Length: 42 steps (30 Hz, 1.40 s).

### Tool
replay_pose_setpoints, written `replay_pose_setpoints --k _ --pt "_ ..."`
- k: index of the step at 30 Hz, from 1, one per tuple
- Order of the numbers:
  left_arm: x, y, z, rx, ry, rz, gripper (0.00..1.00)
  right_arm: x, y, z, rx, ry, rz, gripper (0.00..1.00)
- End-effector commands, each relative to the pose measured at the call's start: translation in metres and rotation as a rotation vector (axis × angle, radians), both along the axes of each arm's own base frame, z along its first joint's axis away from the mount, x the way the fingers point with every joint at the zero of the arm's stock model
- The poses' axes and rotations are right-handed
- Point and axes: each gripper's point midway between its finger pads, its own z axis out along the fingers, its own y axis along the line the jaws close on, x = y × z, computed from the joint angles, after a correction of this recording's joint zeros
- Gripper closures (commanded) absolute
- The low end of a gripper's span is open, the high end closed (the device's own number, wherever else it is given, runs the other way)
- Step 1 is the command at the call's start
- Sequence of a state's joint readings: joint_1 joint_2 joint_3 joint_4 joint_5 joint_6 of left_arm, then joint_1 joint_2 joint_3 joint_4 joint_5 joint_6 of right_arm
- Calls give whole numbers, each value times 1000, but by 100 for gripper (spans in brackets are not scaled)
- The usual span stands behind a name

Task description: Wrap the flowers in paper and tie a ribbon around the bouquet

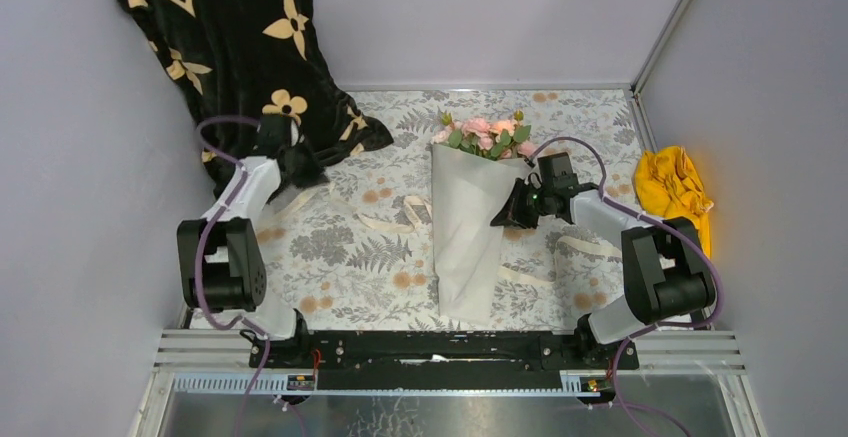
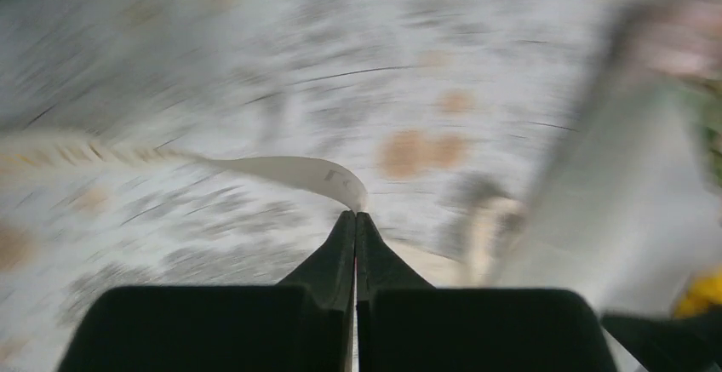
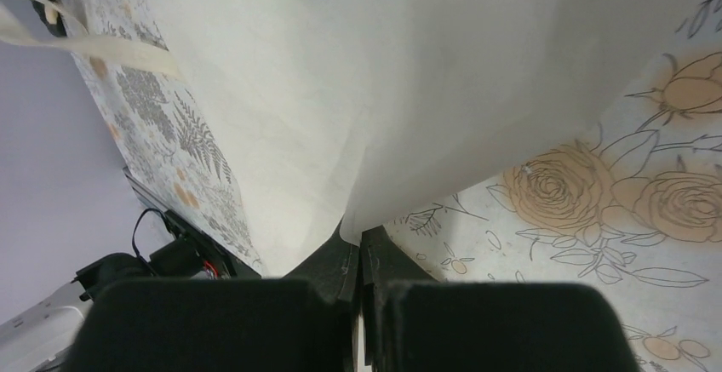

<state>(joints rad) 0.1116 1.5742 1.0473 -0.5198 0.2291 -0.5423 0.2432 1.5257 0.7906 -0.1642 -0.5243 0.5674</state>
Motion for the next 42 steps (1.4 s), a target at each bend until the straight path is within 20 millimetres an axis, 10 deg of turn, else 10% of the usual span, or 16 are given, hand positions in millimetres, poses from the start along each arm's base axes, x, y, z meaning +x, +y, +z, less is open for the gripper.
replay_pose_setpoints --k 1,3,6,13,23,30,37,42 --pt "31 -105 136 -40 -388 -439 100 -10 14 6 41 -11 47 100" --pt "19 -166 170 -83 -483 -640 100 -10 13 3 35 -11 42 100" --pt "-13 -250 169 -137 -498 -894 100 -8 13 -3 26 -6 35 100" --pt "-89 -364 63 -182 -331 -1243 100 -3 8 -13 -2 -6 7 97" --pt "-87 -365 -27 -119 -259 -1178 100 1 -1 -19 -38 -17 -94 92" --pt "-95 -356 -93 -44 -139 -1184 100 15 -33 6 -265 -84 -90 52" --pt "-97 -350 -96 -32 -154 -1180 100 1 -121 47 -687 -135 -249 19" --pt "-96 -351 -91 -35 -167 -1185 100 -26 -140 12 -713 -29 -313 13"
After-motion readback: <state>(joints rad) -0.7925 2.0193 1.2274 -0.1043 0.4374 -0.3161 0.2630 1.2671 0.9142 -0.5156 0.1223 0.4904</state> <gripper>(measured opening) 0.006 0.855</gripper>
